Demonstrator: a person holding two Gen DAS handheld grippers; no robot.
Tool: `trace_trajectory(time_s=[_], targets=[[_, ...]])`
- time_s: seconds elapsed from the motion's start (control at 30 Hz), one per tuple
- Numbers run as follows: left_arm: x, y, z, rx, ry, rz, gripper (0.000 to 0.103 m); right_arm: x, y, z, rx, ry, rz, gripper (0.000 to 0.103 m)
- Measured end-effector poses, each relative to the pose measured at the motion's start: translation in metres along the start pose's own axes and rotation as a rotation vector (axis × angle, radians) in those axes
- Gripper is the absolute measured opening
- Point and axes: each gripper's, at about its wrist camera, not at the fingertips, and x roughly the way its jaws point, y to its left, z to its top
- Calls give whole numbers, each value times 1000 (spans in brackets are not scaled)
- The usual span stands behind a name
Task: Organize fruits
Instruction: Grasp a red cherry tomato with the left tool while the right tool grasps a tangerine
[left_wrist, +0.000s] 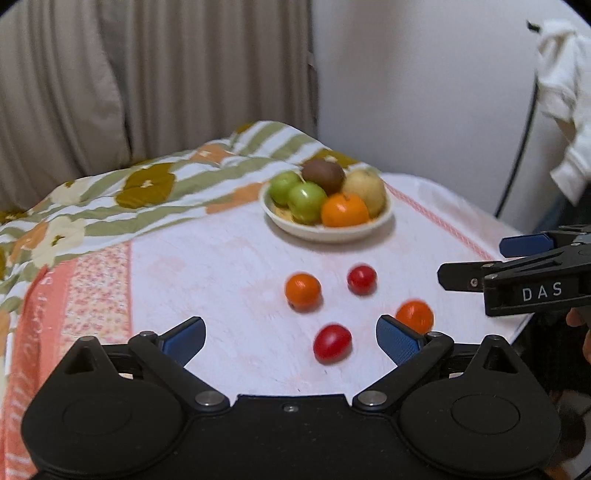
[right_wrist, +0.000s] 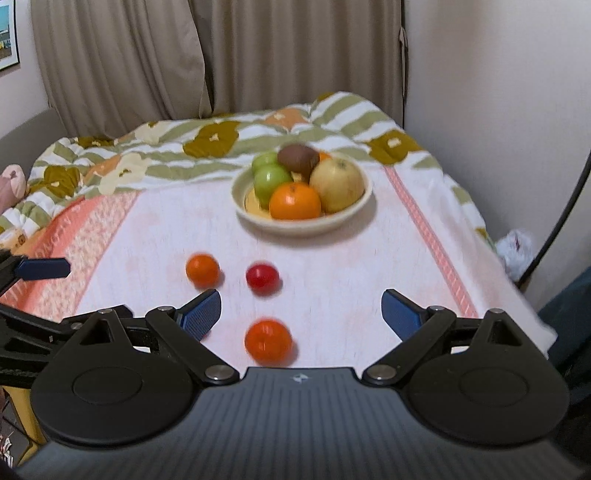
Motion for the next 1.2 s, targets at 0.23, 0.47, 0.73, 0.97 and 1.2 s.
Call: trace_trajectory(time_s=[0.23,0.47,0.73,0.97,1.2], targets=[[34,-12,-12,114,40,-57,85,17,-1,-24,8,30,-4,103],[62,-19,-11,180,73,-104,70,29,0,-29,34,41,-7,103],[80,-20,-13,214,111,-136,45,43,6,-33,41,65,2,97],[80,-19,-13,208,118,-164,36,52,9,-30,38,84,22,86],[75,-17,-16,218,120,-144,36,59,13,-30,30,109,39,76]])
